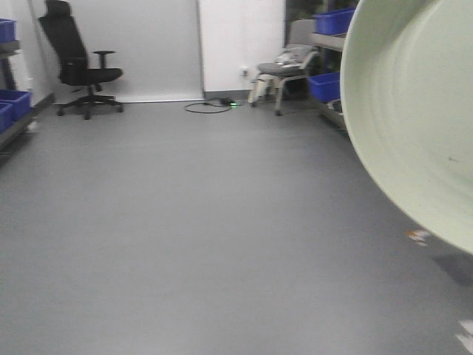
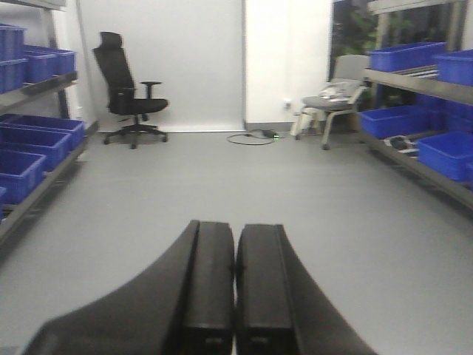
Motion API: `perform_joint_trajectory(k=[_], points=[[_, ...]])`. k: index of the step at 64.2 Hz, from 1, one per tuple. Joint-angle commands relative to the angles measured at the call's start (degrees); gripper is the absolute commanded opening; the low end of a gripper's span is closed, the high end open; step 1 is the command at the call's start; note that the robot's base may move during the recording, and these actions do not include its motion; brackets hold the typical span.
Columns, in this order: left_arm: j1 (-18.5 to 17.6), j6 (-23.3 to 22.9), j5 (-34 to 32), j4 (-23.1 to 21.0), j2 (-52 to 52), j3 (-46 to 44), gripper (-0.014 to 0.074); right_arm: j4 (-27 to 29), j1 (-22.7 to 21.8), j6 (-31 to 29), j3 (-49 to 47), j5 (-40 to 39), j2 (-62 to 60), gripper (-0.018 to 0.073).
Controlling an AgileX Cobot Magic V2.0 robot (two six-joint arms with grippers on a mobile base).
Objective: Place green plate on second shelf with right arm
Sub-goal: 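Carry the plate in the right gripper while driving to the bin shelf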
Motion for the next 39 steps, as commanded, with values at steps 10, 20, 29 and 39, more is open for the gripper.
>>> perform_joint_trajectory(k=[10, 20, 29, 39], points=[[-0.1, -0.1, -5.1, -0.2, -1.0, 2.3, 0.013, 0.6, -0.5, 0.0, -1.9, -6.3, -1.0, 0.0059], [-0.1, -0.1, -5.1, -0.2, -1.0, 2.3, 0.013, 0.6, -0.5, 0.0, -1.9, -6.3, -1.0, 0.0059], [-0.1, -0.1, -5.1, -0.2, -1.0, 2.3, 0.013, 0.6, -0.5, 0.0, -1.9, -6.3, -1.0, 0.0059], [-0.1, -0.1, -5.1, -0.2, -1.0, 2.3, 0.013, 0.6, -0.5, 0.0, -1.9, -6.3, -1.0, 0.0059]])
